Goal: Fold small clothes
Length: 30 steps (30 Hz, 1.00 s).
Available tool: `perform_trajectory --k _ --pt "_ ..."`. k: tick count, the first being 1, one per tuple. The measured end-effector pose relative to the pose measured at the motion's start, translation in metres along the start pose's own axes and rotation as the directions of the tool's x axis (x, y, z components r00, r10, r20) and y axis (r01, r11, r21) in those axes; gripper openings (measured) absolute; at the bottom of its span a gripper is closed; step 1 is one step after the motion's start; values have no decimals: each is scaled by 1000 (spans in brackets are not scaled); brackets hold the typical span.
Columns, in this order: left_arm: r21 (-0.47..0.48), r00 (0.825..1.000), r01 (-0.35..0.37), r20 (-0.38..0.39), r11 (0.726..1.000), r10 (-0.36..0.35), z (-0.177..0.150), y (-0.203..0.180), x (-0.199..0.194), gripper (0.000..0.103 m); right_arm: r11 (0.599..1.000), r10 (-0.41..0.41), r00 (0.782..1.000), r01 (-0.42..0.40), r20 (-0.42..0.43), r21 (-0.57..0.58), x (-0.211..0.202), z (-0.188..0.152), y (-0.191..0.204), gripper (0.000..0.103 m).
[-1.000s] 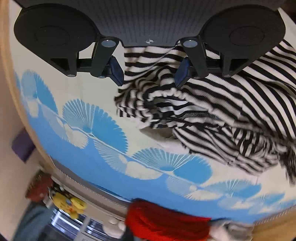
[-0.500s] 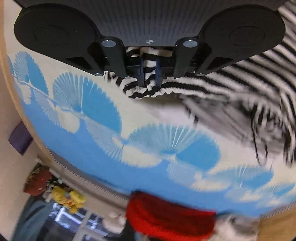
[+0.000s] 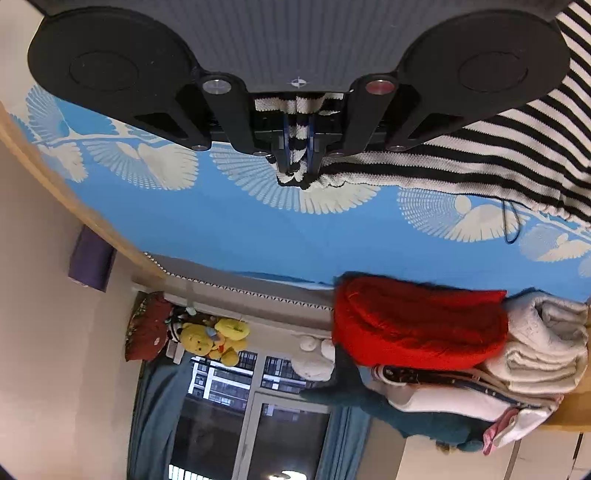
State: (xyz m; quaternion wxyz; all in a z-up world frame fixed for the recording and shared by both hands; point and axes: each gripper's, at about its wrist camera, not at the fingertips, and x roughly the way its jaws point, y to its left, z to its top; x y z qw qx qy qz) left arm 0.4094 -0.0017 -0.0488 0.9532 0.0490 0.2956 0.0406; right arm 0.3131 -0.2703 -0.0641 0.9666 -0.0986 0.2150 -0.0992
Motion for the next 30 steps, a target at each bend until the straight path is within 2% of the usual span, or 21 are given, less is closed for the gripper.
perform_trajectory --k 2,3,4,5,6,7,9,12,13,15,16,19,22,24,25,26,27,28,30 --pt "18 994 16 -107 1000 -14 -4 -3 22 10 1000 -9 998 7 -62 -24 15 -6 10 9" --pt "32 980 41 -198 999 -34 -9 -5 35 21 999 4 988 -10 -154 -39 31 -12 15 12" --pt "40 955 72 -291 997 -57 -16 -6 45 29 998 25 959 -40 -282 -46 51 -22 20 14" --pt "45 942 88 -328 995 -69 -20 -6 48 31 997 37 924 -58 -381 -43 63 -32 21 14" --pt "59 937 102 -341 993 -76 -21 -5 46 35 998 45 899 -63 -436 -27 70 -42 19 15" --pt "77 937 120 -339 990 -88 -19 -3 41 43 998 55 908 -64 -416 -8 67 -41 15 16" --pt "66 933 165 -333 984 -134 -16 7 30 56 997 77 911 -74 -405 24 59 -30 8 21" --pt "9 926 187 -335 982 -173 -15 28 11 57 989 99 936 -56 -337 137 31 -18 -21 33" --pt "-28 921 202 -333 979 -200 -14 37 2 57 985 95 941 -42 -324 168 21 -14 -32 34" --pt "-128 900 241 -342 962 -271 -13 58 -17 57 971 98 946 -23 -308 238 0 -10 -52 35" --pt "-150 893 245 -351 958 -283 -13 62 -30 57 959 107 947 -18 -303 284 -13 -10 -65 36" --pt "-167 893 221 -361 961 -268 -13 87 -61 57 931 125 945 -7 -301 364 -50 -15 -95 39" --pt "-243 877 207 -383 948 -290 -31 114 -85 57 923 133 944 -8 -302 384 -87 -34 -111 43" --pt "-287 872 190 -389 939 -295 -50 125 -90 56 920 146 931 -4 -334 392 -100 -55 -116 45" --pt "-320 867 174 -399 931 -299 -65 129 -91 56 915 166 909 2 -382 403 -102 -67 -118 45" --pt "-343 857 162 -416 925 -305 -80 132 -89 56 907 188 889 6 -418 421 -101 -73 -120 45" --pt "-370 820 120 -486 921 -302 -92 134 -82 49 891 218 880 -2 -423 454 -102 -78 -123 45" --pt "-402 781 91 -538 911 -316 -99 138 -75 45 887 221 880 -2 -421 462 -103 -80 -125 45" --pt "-416 783 104 -525 903 -332 -102 141 -75 46 897 194 874 26 -445 442 -103 -86 -123 45"
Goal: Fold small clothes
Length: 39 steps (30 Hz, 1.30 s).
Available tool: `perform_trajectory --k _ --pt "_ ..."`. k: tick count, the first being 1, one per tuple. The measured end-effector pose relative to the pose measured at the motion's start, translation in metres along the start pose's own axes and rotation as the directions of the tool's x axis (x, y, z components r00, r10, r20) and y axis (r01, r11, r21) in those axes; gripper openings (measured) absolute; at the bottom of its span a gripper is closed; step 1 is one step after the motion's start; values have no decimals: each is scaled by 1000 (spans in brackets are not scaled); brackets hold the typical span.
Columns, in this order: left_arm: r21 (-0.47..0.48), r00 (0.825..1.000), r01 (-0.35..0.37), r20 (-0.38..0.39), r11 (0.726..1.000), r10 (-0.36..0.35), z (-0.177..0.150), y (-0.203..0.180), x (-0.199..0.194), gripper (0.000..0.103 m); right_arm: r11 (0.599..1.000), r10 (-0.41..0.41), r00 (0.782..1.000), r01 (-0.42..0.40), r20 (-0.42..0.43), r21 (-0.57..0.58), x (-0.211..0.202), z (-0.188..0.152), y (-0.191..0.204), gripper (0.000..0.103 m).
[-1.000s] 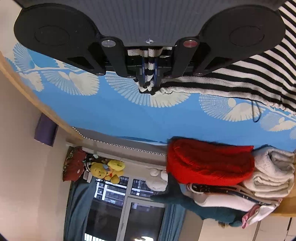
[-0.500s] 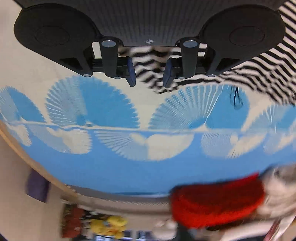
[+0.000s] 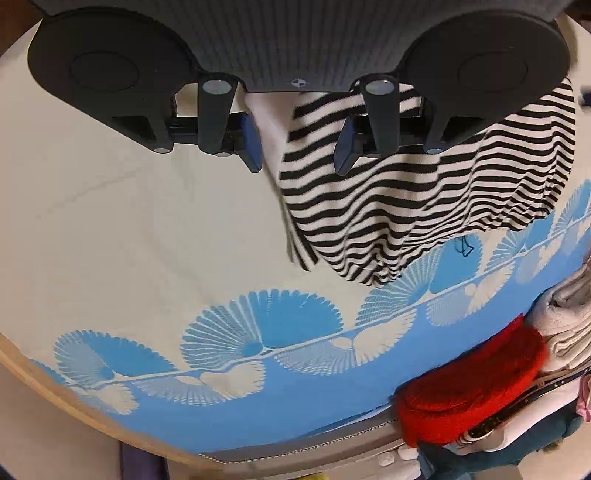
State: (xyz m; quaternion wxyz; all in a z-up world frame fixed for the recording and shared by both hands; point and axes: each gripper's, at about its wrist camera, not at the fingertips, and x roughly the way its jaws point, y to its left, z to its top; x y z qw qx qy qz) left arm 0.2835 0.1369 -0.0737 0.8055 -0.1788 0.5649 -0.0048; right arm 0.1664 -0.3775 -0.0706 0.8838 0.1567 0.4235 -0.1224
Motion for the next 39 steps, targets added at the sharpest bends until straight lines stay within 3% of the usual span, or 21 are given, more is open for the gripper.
perform_trajectory --k 5,10,11,12,13,18,20,22,25,27,28,29,30,31,32,33,37,39 --pt "-46 997 15 -74 999 -19 -2 4 14 46 999 42 989 -39 -144 22 23 -13 -1 47" --pt "74 994 -13 -104 997 20 -8 -8 22 44 993 -35 977 11 -210 -116 32 -26 20 48" --pt "100 994 -7 -105 995 17 -10 -10 21 40 989 -53 977 23 -205 -144 31 -27 23 39" --pt "123 995 9 -101 992 4 -12 -11 20 13 986 -65 979 33 -194 -163 28 -26 24 21" --pt "140 995 26 -96 990 -13 -12 -11 18 0 985 -66 982 36 -178 -167 23 -25 24 13" --pt "135 993 78 73 988 -88 -8 5 -20 0 998 30 1000 -30 -7 -59 -24 -5 1 2" --pt "99 989 67 123 993 -79 -8 16 -33 0 999 46 998 -45 47 -25 -40 0 -7 2" --pt "63 993 33 112 997 -40 -8 29 -34 0 999 35 999 -34 29 -25 -42 -2 -12 2" --pt "30 998 24 53 999 -25 -7 38 -28 1 997 -6 991 -3 -134 -72 -17 -13 -11 2" --pt "12 998 55 32 998 -55 -6 38 -25 6 992 -52 982 29 -184 -127 -5 -19 -6 5" --pt "4 997 78 12 997 -78 -5 36 -22 19 988 -65 980 36 -191 -150 -1 -21 -2 5" --pt "5 995 97 -2 995 -97 -6 34 -19 25 987 -74 981 45 -182 -156 -1 -21 0 7" --pt "17 994 107 -18 994 -107 -6 28 -16 33 987 -78 983 53 -168 -152 -1 -21 0 14" --pt "38 994 107 -33 994 -106 -5 22 -11 34 990 -77 986 58 -148 -129 -2 -20 -1 22" --pt "58 994 102 -51 993 -99 -7 17 -7 34 992 -74 988 59 -137 -108 -3 -20 -3 41" --pt "77 993 94 -72 993 -89 -7 10 -1 37 995 -73 988 62 -133 -83 -2 -20 -5 53" --pt "145 992 37 -126 989 -19 -8 -11 25 40 997 -65 979 58 -191 -42 18 -19 -10 55" --pt "181 990 11 -143 983 15 -10 -16 34 36 997 -73 974 63 -217 -50 26 -23 -8 55"
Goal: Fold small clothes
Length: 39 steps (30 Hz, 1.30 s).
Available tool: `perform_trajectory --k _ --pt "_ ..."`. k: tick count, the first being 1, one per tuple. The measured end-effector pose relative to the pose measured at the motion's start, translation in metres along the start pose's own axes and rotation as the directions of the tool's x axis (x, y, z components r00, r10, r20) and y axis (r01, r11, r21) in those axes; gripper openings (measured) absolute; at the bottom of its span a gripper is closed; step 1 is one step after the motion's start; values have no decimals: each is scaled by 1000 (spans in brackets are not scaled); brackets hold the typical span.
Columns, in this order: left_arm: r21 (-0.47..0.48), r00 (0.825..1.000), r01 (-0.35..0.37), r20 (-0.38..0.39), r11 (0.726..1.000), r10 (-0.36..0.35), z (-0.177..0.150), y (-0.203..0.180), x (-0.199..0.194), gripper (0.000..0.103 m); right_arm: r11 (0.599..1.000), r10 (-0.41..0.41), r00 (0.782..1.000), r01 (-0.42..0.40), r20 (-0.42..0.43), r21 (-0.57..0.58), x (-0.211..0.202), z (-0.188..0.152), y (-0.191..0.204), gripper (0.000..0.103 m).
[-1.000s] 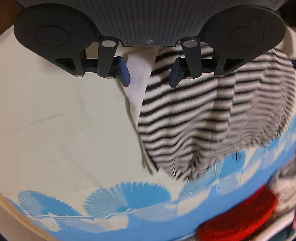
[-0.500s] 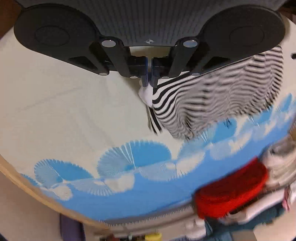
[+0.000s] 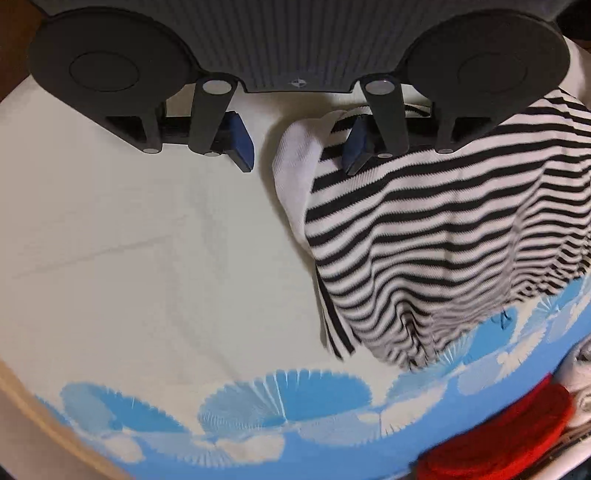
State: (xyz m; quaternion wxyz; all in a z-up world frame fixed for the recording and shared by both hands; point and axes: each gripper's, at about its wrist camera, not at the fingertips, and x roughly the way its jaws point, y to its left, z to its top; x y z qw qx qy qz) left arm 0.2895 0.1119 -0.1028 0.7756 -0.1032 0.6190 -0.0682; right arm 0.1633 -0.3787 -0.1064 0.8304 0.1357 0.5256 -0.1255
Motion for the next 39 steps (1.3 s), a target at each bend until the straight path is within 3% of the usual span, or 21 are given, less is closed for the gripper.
perform_trajectory --k 1,2,4,6,8,10,12,14,16,18,19,21,23,26,29,30,32,33,34,35,39 --pt "32 1000 -4 -7 999 5 -1 -4 2 27 1000 -2 1000 2 -12 -7 4 0 1 55" --pt "67 1000 -4 -10 998 4 -2 -9 4 2 1000 0 1000 0 -19 -18 8 0 3 54" --pt "131 1000 -13 26 991 10 -5 -14 -2 0 999 13 1000 -14 -22 -40 9 0 6 49" --pt "121 992 -55 118 991 41 -7 -7 -18 0 998 40 999 -39 14 -50 2 4 8 17" --pt "43 971 -103 219 994 91 -10 15 -38 0 994 110 987 -111 113 6 -17 9 -1 12" --pt "0 984 -76 159 997 75 -15 34 -34 1 969 208 965 -226 162 99 -28 13 -21 11" --pt "81 994 -83 73 993 77 -23 30 -20 1 980 146 989 -148 22 134 -8 7 -30 10" --pt "169 992 -122 28 978 120 -30 21 -10 1 994 85 993 -79 -81 73 7 0 -25 10" --pt "209 989 -151 27 966 148 -33 14 -9 3 998 60 995 -59 -79 12 6 -2 -18 10" --pt "175 986 -162 57 971 154 -28 15 -15 6 998 52 997 -53 -59 -14 1 -3 -14 12" --pt "136 984 -166 89 977 155 -24 17 -21 14 999 49 998 -50 -42 -20 -3 -3 -14 14" --pt "67 978 -136 171 988 123 -18 20 -36 22 999 12 1000 -11 17 -42 -13 -1 -11 21" --pt "51 970 -75 235 996 61 -12 13 -48 23 997 -22 992 31 123 -70 -27 1 -7 25" --pt "153 963 -6 267 988 -36 -10 -18 -48 23 996 51 967 -30 248 -89 -42 4 0 28" --pt "290 970 53 212 956 -118 -15 -50 -32 38 990 103 971 -79 214 -118 -33 7 11 33" --pt "323 980 55 166 945 -113 -15 -58 -22 47 989 73 985 -51 159 -138 -21 8 15 34" --pt "369 996 -39 84 929 9 -29 -62 -6 53 978 -65 998 63 -1 -200 12 4 21 35" --pt "373 996 -90 46 923 78 -29 -61 5 56 973 -104 994 97 -20 -210 20 3 22 51" --pt "343 995 -97 25 934 94 -26 -56 9 60 974 -131 991 128 -2 -185 20 9 21 56" --pt "299 996 -84 24 951 80 -19 -53 7 60 979 -135 991 137 24 -149 16 15 19 52" --pt "149 989 -42 146 988 21 -1 -39 -21 58 995 -101 975 103 198 0 -9 38 10 52"
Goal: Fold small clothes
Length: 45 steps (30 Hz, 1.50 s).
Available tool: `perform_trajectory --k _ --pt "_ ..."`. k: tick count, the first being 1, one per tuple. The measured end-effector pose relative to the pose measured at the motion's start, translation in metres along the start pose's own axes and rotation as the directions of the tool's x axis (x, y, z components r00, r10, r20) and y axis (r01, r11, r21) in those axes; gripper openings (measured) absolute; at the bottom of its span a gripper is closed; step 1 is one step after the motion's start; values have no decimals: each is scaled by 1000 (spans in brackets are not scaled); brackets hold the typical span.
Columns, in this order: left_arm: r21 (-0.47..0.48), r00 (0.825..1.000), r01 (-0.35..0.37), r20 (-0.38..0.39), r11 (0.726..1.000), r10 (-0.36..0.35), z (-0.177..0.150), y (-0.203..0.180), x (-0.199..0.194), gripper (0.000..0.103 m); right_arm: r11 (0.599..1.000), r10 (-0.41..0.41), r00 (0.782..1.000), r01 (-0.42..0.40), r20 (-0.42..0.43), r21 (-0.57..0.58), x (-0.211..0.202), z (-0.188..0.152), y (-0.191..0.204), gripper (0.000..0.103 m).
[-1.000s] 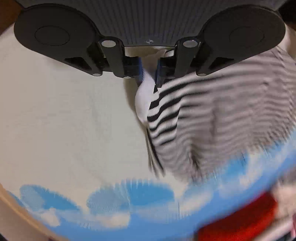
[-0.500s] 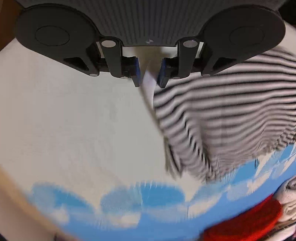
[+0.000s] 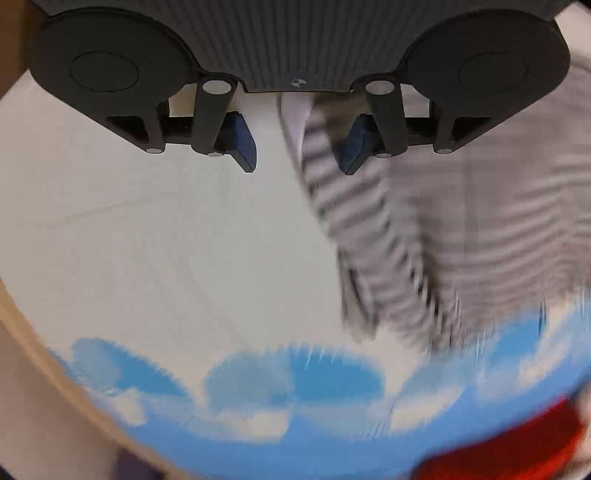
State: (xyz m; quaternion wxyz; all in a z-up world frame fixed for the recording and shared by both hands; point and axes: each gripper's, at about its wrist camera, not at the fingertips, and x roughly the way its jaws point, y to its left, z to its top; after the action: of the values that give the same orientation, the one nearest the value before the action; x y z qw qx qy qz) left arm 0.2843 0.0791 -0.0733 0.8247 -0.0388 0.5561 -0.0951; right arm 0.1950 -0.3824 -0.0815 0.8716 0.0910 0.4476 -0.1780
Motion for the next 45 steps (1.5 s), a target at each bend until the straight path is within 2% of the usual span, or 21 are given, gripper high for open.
perform_trajectory --k 3,5,9,14,16,17,20,23,26,28,30,31,33,35,36,38,39,40,41,43,45 --pt "-46 996 15 87 999 -11 17 -4 -10 58 998 56 991 -57 122 9 -8 16 9 52" --pt "-47 989 51 139 998 -44 33 -21 -11 58 995 99 982 -97 160 -20 -5 26 18 52" --pt "-37 973 132 196 991 -122 50 -46 -4 58 987 149 980 -140 135 -78 22 42 43 52" --pt "69 974 156 157 985 -165 55 -79 17 58 978 162 986 -154 47 -142 56 51 65 52" --pt "119 980 149 118 982 -163 52 -87 27 58 973 153 988 -149 12 -175 66 52 72 24" --pt "145 985 130 96 981 -145 53 -92 35 58 974 137 991 -132 12 -184 69 53 73 4" --pt "187 998 35 38 982 -43 55 -94 63 57 990 50 994 -36 100 -139 66 60 70 3" --pt "194 1000 21 18 981 -25 57 -95 75 58 995 12 995 -2 98 -100 73 62 69 4" --pt "183 998 51 16 982 -55 59 -90 73 58 990 -2 999 9 50 -140 83 57 78 5" --pt "129 992 104 54 986 -112 63 -80 60 58 990 -3 997 14 71 -143 75 58 80 16" --pt "55 980 151 122 987 -156 68 -64 45 58 994 21 992 -7 123 -108 58 62 75 33" --pt "27 976 166 141 986 -168 70 -58 40 57 995 34 988 -20 151 -94 49 63 73 35" --pt "-25 977 163 146 986 -157 74 -47 41 57 994 80 976 -63 205 -85 30 61 74 41" --pt "-34 993 96 75 995 -93 75 -43 57 49 985 151 962 -129 227 -112 15 55 80 46" --pt "-20 998 50 25 999 -50 73 -42 69 38 977 195 956 -170 221 -127 12 53 84 53" --pt "6 1000 3 4 1000 -4 72 -43 77 34 950 294 947 -274 131 -150 16 44 93 64" --pt "5 1000 4 22 1000 -4 72 -44 74 34 937 318 947 -307 42 -169 26 38 100 66" --pt "-2 999 8 43 1000 -8 71 -45 69 34 932 302 953 -301 -28 -202 36 32 106 65" --pt "-7 998 13 62 1000 -13 69 -45 63 35 932 249 967 -252 -47 -259 40 25 112 64" --pt "2 995 34 93 999 -34 62 -47 49 42 923 202 979 -193 -9 -332 36 18 117 64" --pt "45 990 80 114 996 -84 53 -54 34 46 928 215 977 -203 6 -311 28 19 109 64"
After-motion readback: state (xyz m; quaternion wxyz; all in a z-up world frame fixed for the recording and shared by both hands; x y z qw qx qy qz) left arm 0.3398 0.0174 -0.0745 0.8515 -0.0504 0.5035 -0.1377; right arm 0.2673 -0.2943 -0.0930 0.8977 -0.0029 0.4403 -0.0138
